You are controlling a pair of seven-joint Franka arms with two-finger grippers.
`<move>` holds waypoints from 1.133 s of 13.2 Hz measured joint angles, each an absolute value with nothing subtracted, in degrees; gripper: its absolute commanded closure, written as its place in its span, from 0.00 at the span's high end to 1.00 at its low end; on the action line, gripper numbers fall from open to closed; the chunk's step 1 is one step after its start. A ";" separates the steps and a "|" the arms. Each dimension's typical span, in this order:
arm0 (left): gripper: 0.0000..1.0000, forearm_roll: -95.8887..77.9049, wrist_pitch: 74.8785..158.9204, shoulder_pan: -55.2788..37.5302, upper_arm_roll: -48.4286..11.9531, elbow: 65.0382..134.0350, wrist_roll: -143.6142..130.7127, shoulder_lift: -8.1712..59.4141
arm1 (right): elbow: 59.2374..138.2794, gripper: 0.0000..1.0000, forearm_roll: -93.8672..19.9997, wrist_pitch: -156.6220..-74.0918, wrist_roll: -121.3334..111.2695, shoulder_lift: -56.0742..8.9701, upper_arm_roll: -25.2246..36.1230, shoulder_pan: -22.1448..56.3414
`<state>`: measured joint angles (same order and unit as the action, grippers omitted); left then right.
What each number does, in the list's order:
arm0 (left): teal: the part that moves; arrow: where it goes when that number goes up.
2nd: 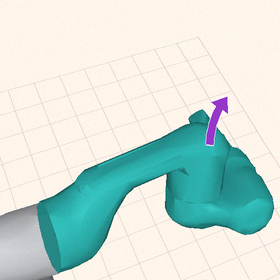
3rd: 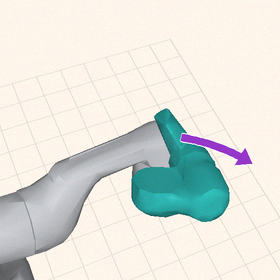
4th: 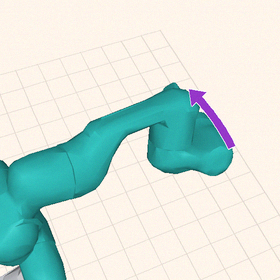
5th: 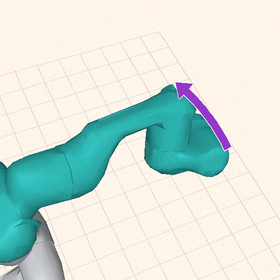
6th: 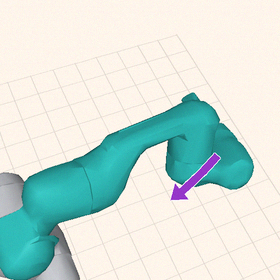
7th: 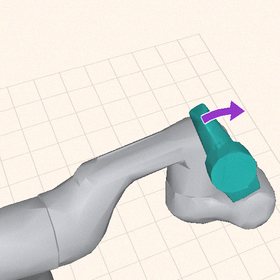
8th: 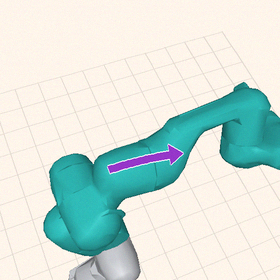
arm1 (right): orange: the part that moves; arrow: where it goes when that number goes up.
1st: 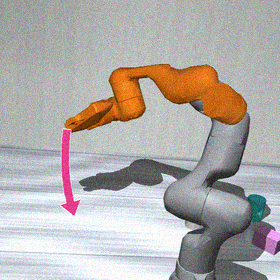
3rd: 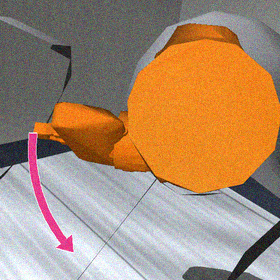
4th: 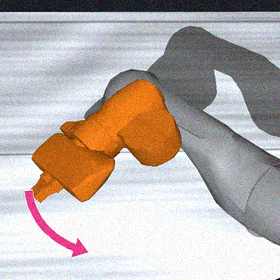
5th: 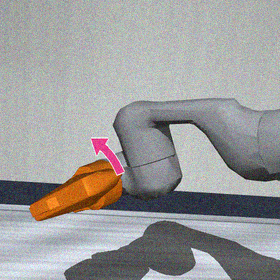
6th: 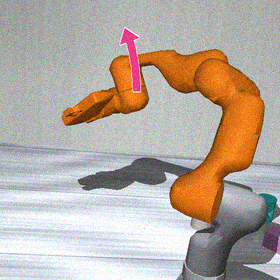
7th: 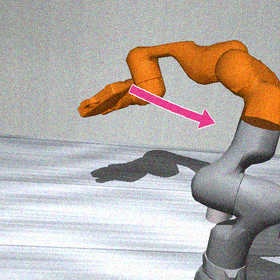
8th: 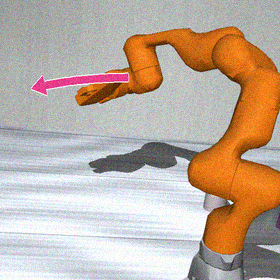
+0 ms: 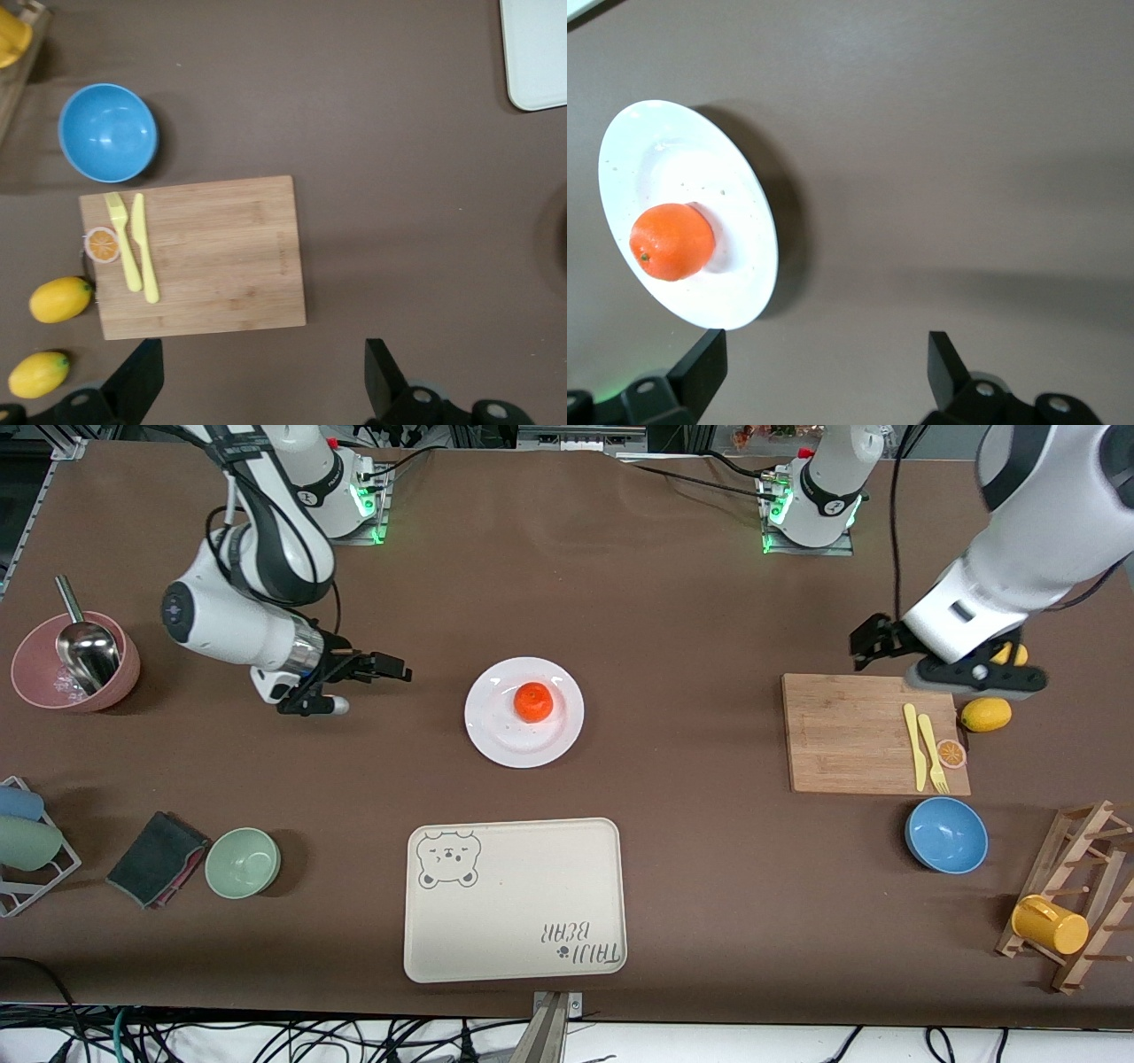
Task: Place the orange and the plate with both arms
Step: 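Return the left gripper to rest while the right gripper grips the plate rim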
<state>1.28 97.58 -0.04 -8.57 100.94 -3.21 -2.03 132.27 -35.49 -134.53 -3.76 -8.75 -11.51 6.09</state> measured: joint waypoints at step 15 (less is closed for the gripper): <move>1.00 0.43 96.47 3.65 -8.43 100.99 -1.75 -3.02 | 122.18 0.99 -42.98 -149.33 -4.29 -27.45 -21.43 7.11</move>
<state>0.43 96.47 3.65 -8.43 100.99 -1.75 -3.02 122.18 -42.98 -149.33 -4.29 -27.45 -21.43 7.11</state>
